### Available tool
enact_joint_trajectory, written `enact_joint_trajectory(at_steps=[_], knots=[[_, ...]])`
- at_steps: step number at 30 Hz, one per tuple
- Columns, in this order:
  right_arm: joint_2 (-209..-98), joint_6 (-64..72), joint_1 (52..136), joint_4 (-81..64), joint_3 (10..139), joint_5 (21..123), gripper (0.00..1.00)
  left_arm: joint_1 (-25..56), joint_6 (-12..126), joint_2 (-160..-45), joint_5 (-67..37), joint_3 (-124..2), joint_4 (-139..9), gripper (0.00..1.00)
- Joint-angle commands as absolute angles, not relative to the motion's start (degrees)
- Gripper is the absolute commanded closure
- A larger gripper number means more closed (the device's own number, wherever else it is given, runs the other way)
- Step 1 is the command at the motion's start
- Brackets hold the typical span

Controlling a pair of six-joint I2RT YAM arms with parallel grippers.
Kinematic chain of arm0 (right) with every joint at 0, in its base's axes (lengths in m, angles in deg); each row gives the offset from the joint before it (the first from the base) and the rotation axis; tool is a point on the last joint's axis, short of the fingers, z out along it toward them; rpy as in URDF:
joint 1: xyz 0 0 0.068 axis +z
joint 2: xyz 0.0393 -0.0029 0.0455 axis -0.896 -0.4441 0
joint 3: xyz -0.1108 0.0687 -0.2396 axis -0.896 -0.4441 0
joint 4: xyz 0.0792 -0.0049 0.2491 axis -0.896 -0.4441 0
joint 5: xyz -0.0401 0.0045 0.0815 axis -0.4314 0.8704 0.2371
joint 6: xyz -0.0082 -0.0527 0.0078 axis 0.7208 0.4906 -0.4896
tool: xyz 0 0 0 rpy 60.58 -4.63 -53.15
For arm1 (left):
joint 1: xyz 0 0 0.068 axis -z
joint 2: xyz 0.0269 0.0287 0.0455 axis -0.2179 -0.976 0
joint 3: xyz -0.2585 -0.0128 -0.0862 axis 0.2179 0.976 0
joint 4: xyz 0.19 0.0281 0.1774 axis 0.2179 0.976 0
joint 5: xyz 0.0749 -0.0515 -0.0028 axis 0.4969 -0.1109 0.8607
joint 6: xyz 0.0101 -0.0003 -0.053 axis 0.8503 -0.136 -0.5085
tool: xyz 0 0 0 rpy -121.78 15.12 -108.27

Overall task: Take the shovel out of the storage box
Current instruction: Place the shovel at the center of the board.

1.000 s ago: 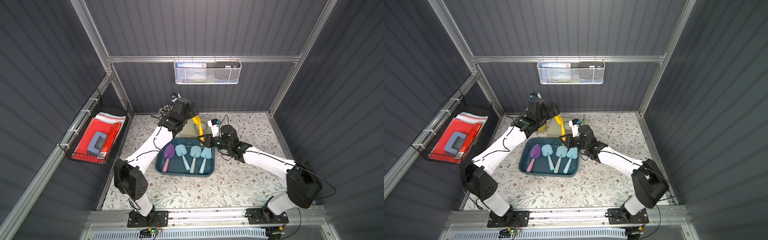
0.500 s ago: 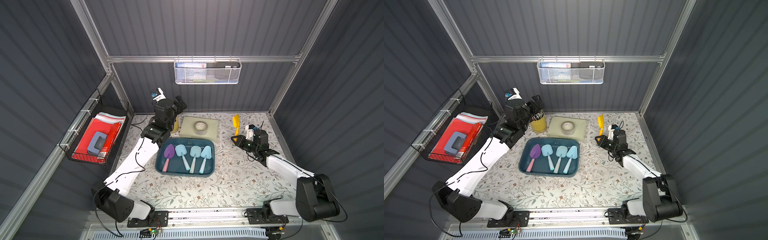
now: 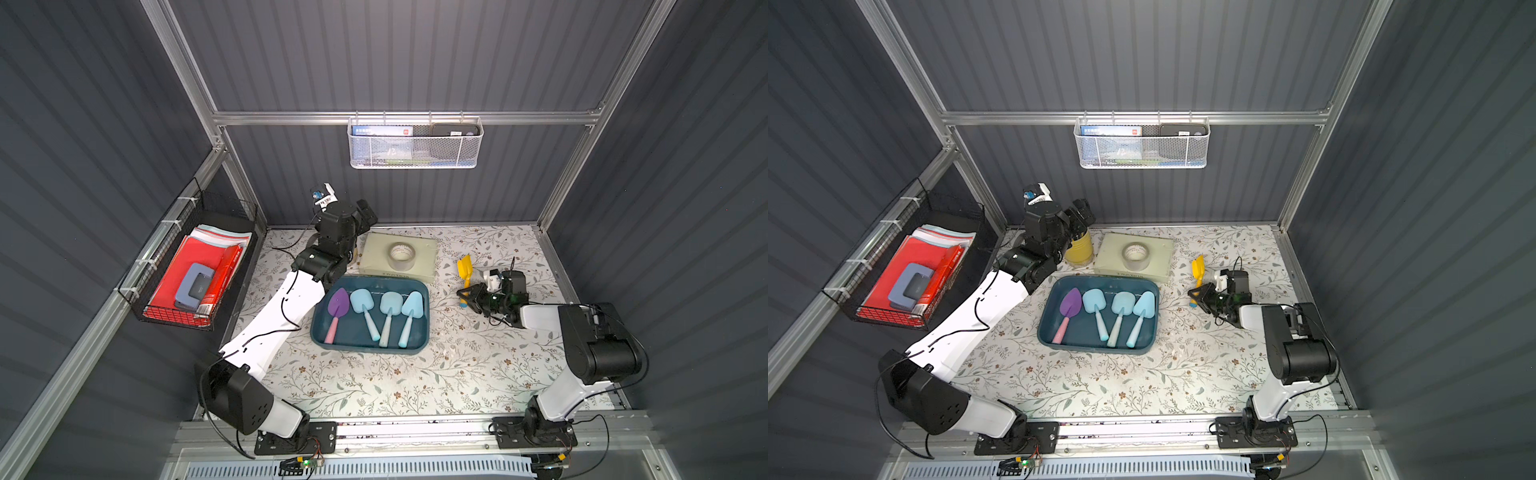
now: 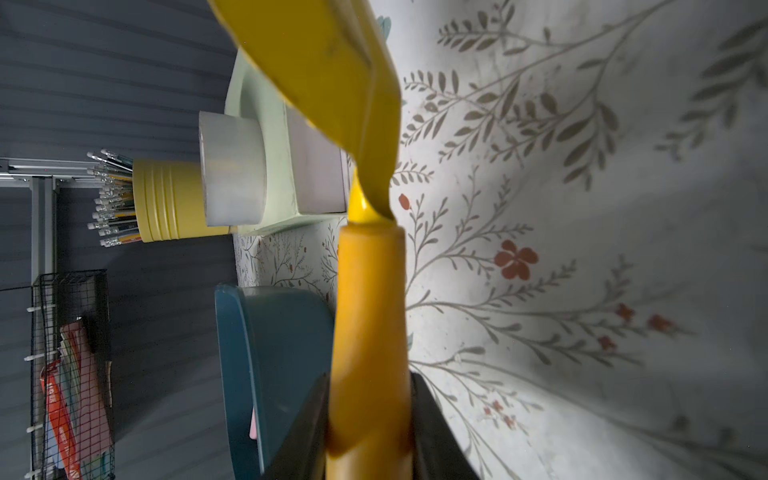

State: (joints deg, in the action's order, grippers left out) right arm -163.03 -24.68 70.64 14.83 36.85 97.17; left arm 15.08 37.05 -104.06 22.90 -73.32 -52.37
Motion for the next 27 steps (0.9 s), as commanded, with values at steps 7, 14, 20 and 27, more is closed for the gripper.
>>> enact_joint_trajectory(at_steps=[7, 14, 20, 27], knots=[[-164.59, -25.5, 70.58, 14.47, 38.91, 97.32, 0.44, 15.03, 35.95, -103.96, 23.29, -72.07, -51.08, 0.01], [-163.94, -25.84, 70.67, 8.39, 40.0, 95.42, 0.42, 14.99, 36.24, -104.85, 22.57, -72.44, -50.54, 0.01], [-157.47, -18.75, 72.75, -22.0, 50.05, 73.34, 0.42, 15.01, 36.81, -105.26, 22.7, -72.19, -50.43, 0.01], [-148.64, -21.35, 74.03, -33.55, 52.12, 57.63, 0.42, 15.01, 42.47, -111.51, 24.32, -76.57, -40.34, 0.01]])
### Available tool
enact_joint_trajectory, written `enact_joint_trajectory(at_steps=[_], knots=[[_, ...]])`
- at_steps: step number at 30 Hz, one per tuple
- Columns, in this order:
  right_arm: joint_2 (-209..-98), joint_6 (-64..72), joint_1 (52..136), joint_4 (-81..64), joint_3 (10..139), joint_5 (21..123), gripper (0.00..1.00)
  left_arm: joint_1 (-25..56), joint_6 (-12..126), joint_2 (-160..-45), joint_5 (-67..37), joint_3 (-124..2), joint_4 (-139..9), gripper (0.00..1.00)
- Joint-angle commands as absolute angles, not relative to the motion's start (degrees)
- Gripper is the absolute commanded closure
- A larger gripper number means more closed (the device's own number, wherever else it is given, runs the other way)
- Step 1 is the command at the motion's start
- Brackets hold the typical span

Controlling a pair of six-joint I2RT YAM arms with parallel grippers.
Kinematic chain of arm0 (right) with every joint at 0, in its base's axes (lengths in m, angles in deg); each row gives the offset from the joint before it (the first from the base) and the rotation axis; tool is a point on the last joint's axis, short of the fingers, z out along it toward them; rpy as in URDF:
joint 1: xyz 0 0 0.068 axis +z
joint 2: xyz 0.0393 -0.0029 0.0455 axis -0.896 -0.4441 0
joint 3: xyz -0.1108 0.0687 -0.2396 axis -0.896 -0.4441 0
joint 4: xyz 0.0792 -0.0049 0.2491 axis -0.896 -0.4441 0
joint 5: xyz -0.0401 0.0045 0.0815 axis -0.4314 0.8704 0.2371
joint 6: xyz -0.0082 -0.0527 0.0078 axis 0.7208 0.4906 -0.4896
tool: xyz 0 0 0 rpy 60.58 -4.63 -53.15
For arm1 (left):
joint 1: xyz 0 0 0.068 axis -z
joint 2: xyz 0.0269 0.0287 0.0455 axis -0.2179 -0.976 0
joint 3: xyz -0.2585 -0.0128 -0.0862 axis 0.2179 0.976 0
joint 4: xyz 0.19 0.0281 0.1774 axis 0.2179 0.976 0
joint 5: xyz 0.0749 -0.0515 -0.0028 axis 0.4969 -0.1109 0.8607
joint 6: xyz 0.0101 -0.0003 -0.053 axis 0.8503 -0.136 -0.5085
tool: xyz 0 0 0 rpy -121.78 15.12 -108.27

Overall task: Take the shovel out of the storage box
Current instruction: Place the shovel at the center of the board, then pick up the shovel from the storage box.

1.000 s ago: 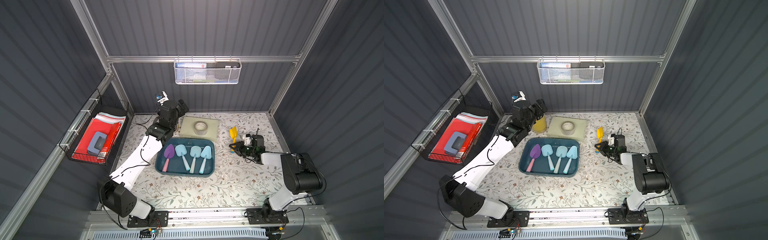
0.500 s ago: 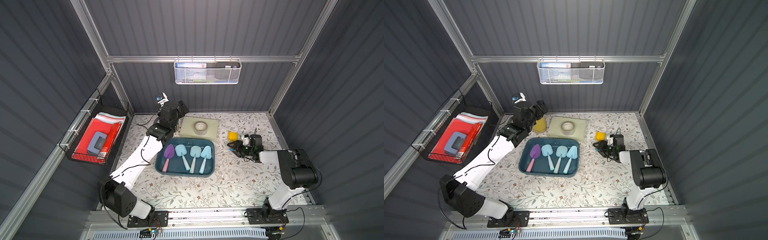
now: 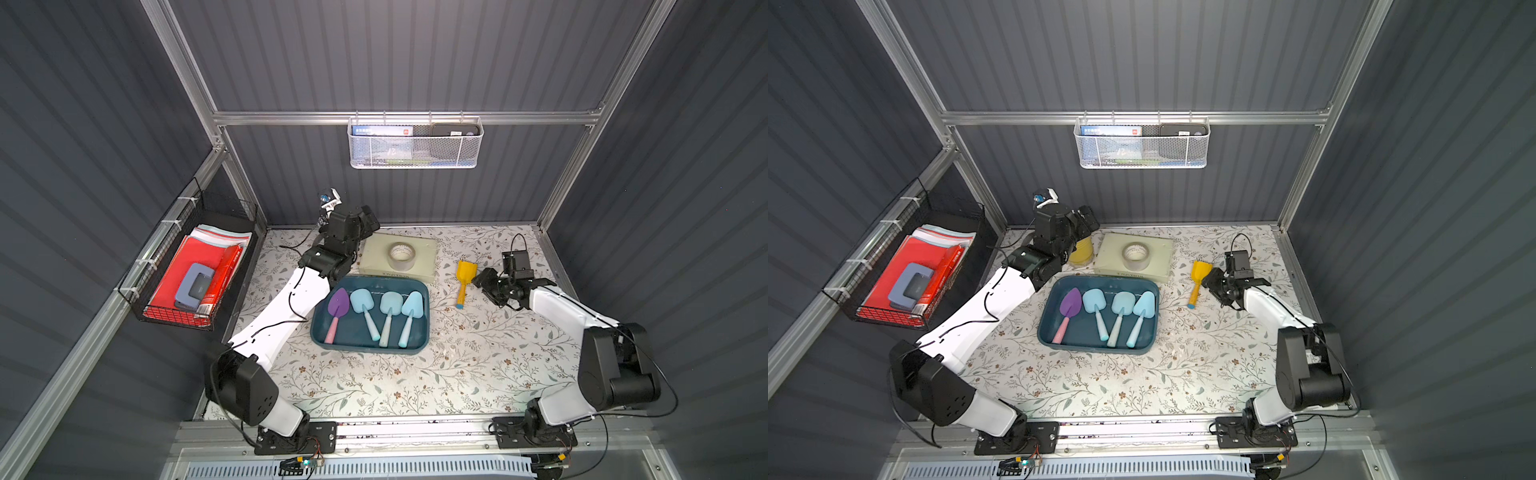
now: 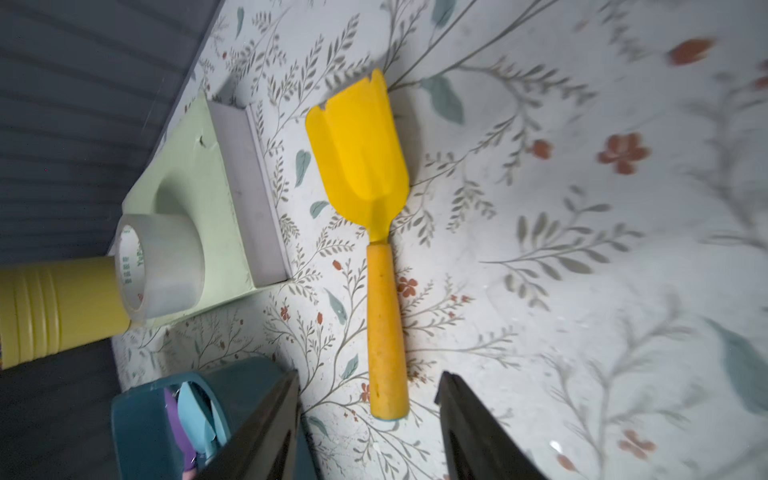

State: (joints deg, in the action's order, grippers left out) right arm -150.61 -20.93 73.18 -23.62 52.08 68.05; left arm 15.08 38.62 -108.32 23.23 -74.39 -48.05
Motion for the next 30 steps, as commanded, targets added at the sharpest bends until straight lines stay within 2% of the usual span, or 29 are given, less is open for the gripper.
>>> enact_joint_trajectory(at_steps=[1, 6, 10, 19, 30], knots=[[-147.36, -21.68, 74.41, -33.78, 52.05, 56.13, 0.42, 15.04, 42.68, -112.79, 25.19, -77.04, -37.4, 0.01], [-143.46, -21.89, 74.71, -31.23, 50.36, 54.96, 0.42, 15.18, 42.62, -116.55, 26.42, -76.2, -29.22, 0.05], [-144.21, -21.17, 74.71, -30.78, 50.97, 56.29, 0.42, 15.36, 38.02, -115.42, 19.27, -72.19, -25.5, 0.08], [-146.13, -20.82, 75.3, -28.66, 51.13, 59.84, 0.43, 15.36, 28.8, -109.32, 6.59, -52.82, -34.48, 0.15], [-145.5, -20.39, 75.41, -27.79, 49.26, 60.49, 0.43, 15.25, 27.12, -107.82, 1.9, -42.25, -42.31, 0.23]])
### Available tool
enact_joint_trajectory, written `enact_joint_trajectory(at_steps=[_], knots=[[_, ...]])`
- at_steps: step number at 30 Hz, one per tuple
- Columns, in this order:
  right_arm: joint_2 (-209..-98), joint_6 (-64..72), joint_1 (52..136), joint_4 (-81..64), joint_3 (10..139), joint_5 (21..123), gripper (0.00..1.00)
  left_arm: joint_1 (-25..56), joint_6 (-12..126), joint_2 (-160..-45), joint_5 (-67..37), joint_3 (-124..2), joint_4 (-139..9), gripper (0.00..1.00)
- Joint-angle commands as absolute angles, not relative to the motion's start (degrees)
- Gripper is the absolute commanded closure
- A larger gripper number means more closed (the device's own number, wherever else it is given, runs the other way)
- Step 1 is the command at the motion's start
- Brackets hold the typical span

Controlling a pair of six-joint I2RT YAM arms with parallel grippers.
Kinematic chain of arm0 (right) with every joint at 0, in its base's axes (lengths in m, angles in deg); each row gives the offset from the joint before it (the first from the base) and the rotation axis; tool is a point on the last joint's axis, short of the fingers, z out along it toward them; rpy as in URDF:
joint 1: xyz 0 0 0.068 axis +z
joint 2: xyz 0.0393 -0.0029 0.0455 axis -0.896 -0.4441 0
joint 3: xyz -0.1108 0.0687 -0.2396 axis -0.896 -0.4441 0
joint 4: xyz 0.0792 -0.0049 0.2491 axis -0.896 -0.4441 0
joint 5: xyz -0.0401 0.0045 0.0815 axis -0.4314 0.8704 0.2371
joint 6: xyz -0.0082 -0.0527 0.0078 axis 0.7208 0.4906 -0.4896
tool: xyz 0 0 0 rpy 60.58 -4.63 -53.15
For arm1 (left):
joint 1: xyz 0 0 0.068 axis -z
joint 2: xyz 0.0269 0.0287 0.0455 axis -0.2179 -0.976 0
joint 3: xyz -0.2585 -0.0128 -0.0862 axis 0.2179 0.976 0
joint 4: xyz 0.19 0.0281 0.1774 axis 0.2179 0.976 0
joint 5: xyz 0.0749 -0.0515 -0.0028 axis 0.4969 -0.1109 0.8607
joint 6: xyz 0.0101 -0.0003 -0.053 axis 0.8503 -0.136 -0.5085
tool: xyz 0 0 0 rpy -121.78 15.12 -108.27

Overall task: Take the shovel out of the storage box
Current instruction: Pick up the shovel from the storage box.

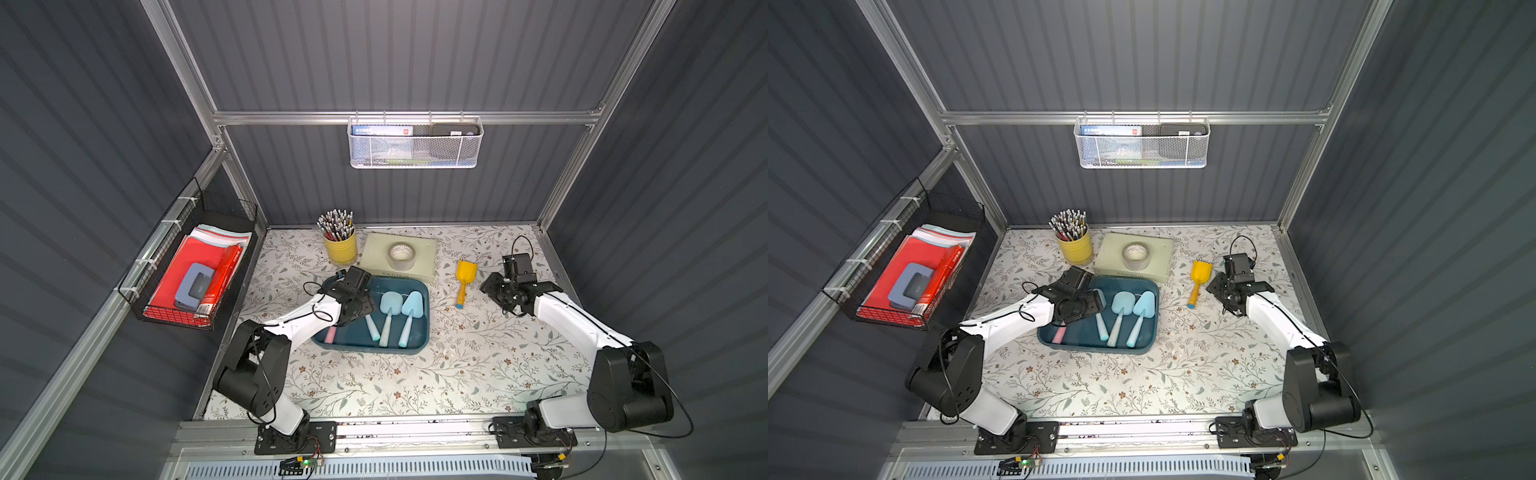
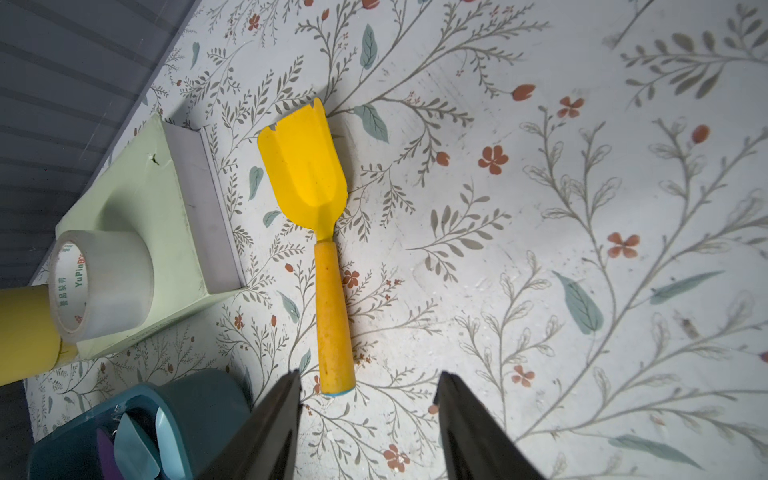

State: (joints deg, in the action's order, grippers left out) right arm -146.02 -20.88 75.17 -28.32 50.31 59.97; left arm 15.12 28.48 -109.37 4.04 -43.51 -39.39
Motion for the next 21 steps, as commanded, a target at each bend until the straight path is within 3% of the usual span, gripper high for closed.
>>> enact_joint_trajectory(at_steps=[1, 15, 21], knots=[[-145.59, -20.39, 75.41, -27.55, 49.09, 60.86, 0.43, 15.23, 27.36, -108.0, 1.8, -41.67, -43.12, 0.24], [-147.49, -20.39, 75.41, -25.82, 48.23, 62.92, 0.43, 15.15, 25.29, -107.39, 5.61, -35.0, -50.76, 0.34], [-148.39, -20.55, 75.41, -25.25, 48.5, 63.96, 0.43, 15.18, 27.3, -109.17, 5.07, -34.94, -54.61, 0.34]])
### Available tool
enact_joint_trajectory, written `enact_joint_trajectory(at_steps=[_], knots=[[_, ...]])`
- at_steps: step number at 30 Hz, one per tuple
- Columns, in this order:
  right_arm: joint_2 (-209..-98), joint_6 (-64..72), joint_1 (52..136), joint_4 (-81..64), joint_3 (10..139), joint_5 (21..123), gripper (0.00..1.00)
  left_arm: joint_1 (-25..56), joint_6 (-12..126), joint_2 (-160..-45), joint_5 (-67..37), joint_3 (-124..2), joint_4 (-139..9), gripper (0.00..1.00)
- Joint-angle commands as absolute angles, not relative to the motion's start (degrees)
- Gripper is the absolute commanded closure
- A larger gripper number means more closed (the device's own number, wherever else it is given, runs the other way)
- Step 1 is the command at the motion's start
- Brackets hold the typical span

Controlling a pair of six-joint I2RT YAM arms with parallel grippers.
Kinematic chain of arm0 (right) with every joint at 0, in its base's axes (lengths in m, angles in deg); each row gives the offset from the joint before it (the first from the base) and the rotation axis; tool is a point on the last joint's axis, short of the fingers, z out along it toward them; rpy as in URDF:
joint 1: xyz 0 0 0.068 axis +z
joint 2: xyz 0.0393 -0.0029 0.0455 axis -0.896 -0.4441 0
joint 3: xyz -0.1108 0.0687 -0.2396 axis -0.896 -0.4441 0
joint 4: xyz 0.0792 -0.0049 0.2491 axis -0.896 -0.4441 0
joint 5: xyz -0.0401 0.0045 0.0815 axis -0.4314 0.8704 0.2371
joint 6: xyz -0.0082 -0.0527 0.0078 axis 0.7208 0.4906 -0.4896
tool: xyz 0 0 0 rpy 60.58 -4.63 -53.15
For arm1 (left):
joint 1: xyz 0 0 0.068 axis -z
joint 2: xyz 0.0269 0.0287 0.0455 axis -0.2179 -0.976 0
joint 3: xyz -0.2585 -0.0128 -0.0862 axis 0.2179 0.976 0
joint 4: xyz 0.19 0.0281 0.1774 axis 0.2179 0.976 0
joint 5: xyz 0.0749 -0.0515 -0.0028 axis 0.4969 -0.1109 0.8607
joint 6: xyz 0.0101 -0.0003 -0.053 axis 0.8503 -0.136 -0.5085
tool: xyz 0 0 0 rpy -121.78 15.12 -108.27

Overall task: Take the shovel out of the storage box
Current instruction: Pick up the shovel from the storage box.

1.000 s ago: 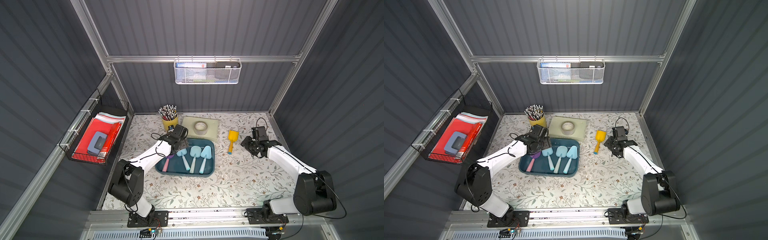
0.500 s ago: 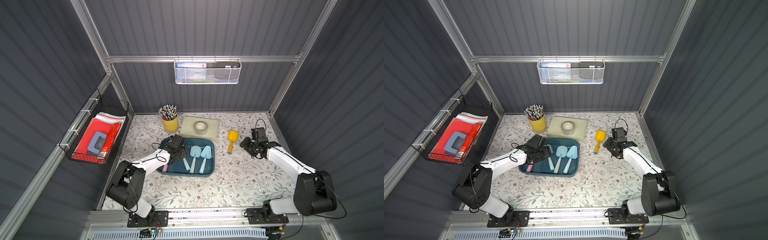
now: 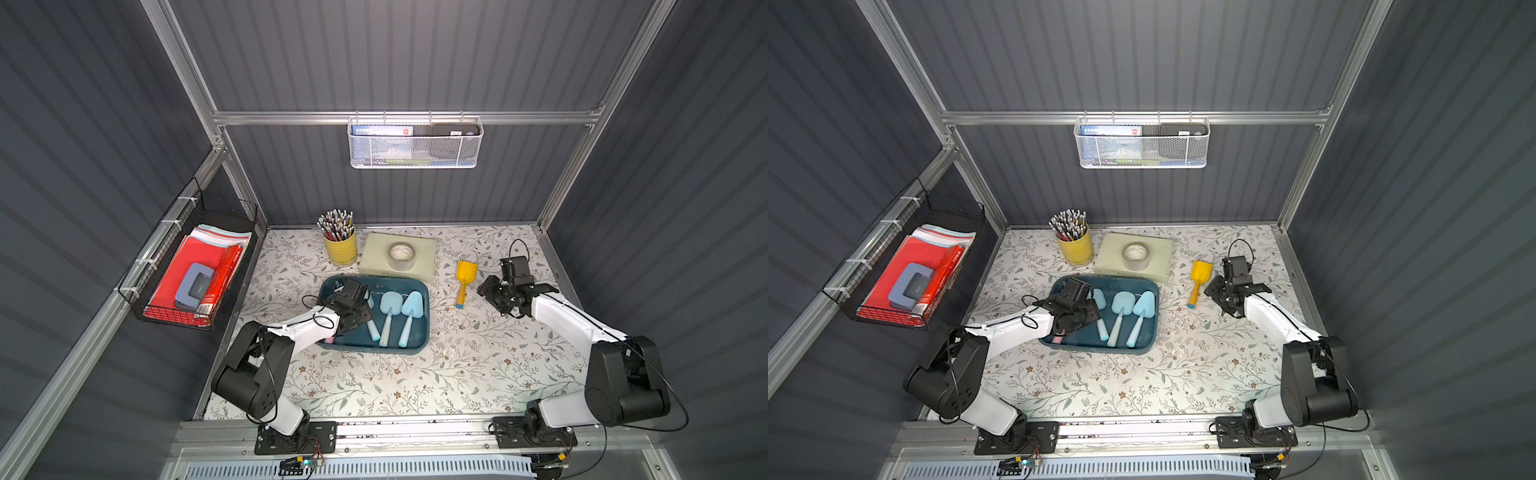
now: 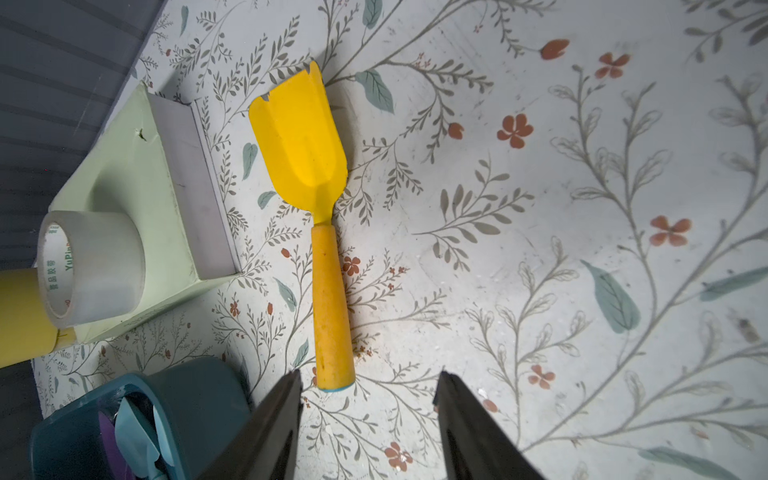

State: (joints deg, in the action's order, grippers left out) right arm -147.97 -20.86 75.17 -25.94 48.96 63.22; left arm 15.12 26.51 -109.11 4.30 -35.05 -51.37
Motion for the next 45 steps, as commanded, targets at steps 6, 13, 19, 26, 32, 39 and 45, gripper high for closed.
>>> enact_joint_trajectory(at_steps=[6, 13, 19, 26, 32, 39, 45], knots=[[-148.41, -20.74, 75.41, -25.24, 48.26, 64.13, 0.44, 15.14, 28.26, -110.18, 4.21, -34.63, -56.78, 0.37], [-149.02, -20.83, 75.41, -24.98, 48.25, 64.75, 0.44, 14.85, 28.42, -112.17, 4.45, -33.48, -57.38, 0.37], [-150.12, -21.22, 75.41, -24.09, 48.34, 65.83, 0.44, 14.6, 29.13, -112.92, 6.0, -32.04, -59.78, 0.38], [-150.61, -21.8, 75.42, -23.42, 48.16, 67.21, 0.44, 14.05, 31.2, -112.06, 7.6, -30.27, -64.4, 0.41], [-150.53, -21.86, 75.41, -23.4, 48.15, 67.21, 0.44, 13.0, 32.99, -114.49, 6.5, -30.07, -67.36, 0.41], [-150.21, -21.93, 75.41, -23.93, 47.99, 66.95, 0.44, 12.46, 33.77, -118.03, 3.43, -30.49, -70.38, 0.61], [-150.42, -22.3, 75.41, -23.46, 47.81, 67.2, 0.44, 12.43, 34.46, -116.6, 3.72, -32.11, -69.0, 0.75]])
